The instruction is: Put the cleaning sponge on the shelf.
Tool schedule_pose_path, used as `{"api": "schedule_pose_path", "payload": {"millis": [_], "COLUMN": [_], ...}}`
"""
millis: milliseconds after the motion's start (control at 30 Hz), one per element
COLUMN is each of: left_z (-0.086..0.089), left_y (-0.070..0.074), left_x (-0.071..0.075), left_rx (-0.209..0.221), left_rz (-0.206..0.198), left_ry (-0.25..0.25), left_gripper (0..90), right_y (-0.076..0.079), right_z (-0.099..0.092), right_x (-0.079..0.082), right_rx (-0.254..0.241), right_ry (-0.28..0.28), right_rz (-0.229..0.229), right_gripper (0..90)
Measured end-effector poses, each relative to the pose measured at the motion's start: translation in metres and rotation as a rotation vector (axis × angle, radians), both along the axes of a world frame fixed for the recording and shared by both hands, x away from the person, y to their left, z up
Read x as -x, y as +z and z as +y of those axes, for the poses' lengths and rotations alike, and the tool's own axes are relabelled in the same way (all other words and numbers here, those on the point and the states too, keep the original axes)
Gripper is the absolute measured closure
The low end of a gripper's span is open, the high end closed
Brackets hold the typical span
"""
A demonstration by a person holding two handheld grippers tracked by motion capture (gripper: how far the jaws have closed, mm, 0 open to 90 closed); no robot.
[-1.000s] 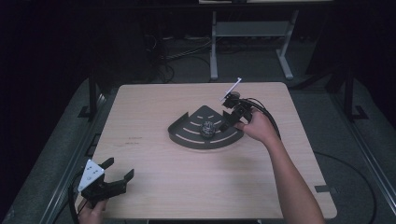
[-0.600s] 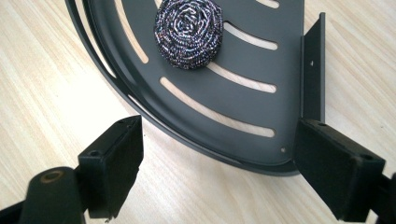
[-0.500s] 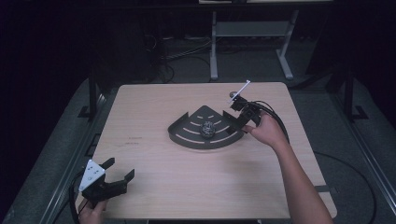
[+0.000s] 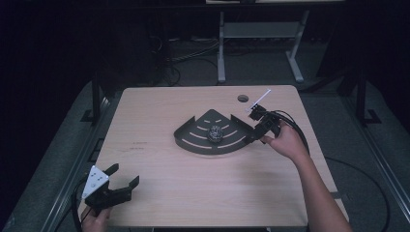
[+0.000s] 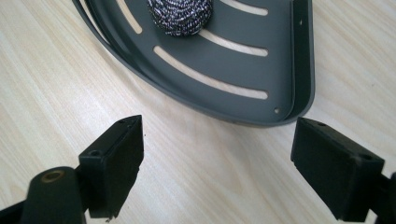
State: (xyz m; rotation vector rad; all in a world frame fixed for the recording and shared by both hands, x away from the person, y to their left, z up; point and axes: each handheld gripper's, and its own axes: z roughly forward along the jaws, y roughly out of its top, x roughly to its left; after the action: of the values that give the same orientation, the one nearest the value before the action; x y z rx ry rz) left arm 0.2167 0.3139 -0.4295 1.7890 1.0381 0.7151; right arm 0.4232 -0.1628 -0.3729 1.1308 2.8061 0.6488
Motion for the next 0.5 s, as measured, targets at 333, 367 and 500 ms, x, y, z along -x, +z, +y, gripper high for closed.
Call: {"api": "schedule_pose_path", "payload": {"millis": [333,367,500], "left_z": [0.0,0.0,0.001], "left_y": [0.0,0.0,0.0], "left_x": [0.0,0.0,0.0], "left_rx": [0.0,-0.002,-0.003], "left_rz": [0.001,0.001,-0.002], "left_ry": [0.001,0.002,0.003], "left_gripper": [13.2,13.3,13.3], "right_y": [-0.003,-0.005,-0.011], "right_z": [-0.012,-0.014,-0.021], "right_x": [0.011,0.012,0.017], "right_rx": [-0.007,-0.009,-0.002], "right_ry": [0.001,-0.001,-0.005], "right_rz": [-0.001,0.002,0.018], "right_gripper": [16.8,16.8,16.8]}}
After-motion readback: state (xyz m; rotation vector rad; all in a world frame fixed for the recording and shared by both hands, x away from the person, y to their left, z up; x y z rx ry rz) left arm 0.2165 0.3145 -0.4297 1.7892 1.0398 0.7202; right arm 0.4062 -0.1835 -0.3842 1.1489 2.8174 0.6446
